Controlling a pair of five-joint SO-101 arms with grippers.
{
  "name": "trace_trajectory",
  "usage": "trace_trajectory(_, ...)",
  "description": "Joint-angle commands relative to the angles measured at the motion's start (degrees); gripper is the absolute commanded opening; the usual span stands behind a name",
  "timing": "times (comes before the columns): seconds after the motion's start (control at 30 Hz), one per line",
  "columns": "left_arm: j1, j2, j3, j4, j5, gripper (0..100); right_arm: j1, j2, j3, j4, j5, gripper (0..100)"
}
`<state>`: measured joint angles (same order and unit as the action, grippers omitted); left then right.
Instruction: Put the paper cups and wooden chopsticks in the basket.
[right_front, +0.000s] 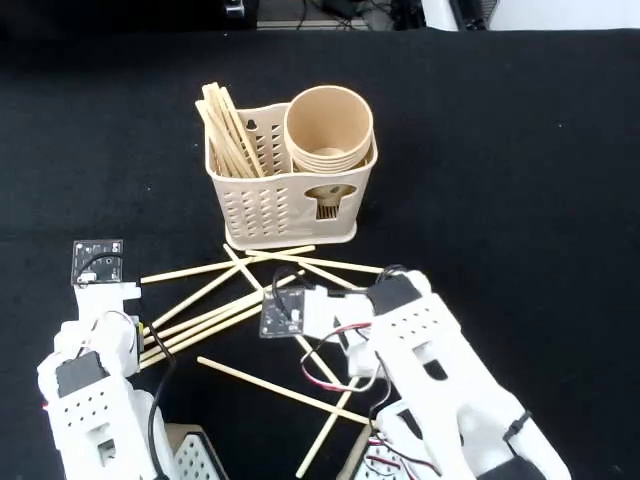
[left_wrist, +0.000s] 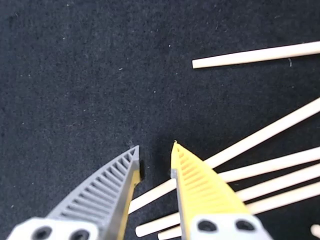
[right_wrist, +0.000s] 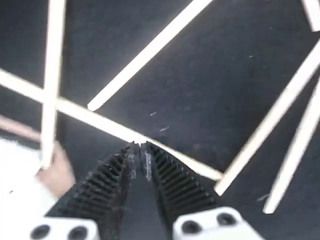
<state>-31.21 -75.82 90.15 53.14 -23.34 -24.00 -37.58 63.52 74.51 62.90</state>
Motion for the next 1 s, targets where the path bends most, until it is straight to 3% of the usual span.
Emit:
trace_trajectory(0.0, 0.66, -0.44, -0.22, -1.23, 0.62, 12, 3.16, -0.31, -1.01, 3.08, 2.20, 1.2)
trace_trajectory(0.17, 0.66, -0.44, -0.22, -1.23, 0.62, 12, 5.54, 7.08, -0.40, 3.78, 6.59, 1.2)
trace_trajectory(0.37, 0.66, -0.44, -0.22, -1.23, 0.62, 12, 5.36, 14.46, -0.75, -5.80, 5.98, 1.2)
trace_trajectory(0.63, 0.66, -0.44, -0.22, -1.23, 0.62, 12, -0.62, 9.10, -1.63, -8.79, -2.20, 1.2)
trace_trajectory(0.83, 0.66, -0.44, -0.22, -1.23, 0.62, 12, -3.43, 7.87, -1.19, -19.34, -12.84, 1.5)
trace_trajectory(0.97, 0.66, -0.44, -0.22, -1.23, 0.62, 12, -3.52, 7.52, -1.45, -11.34, -12.31, 6.0)
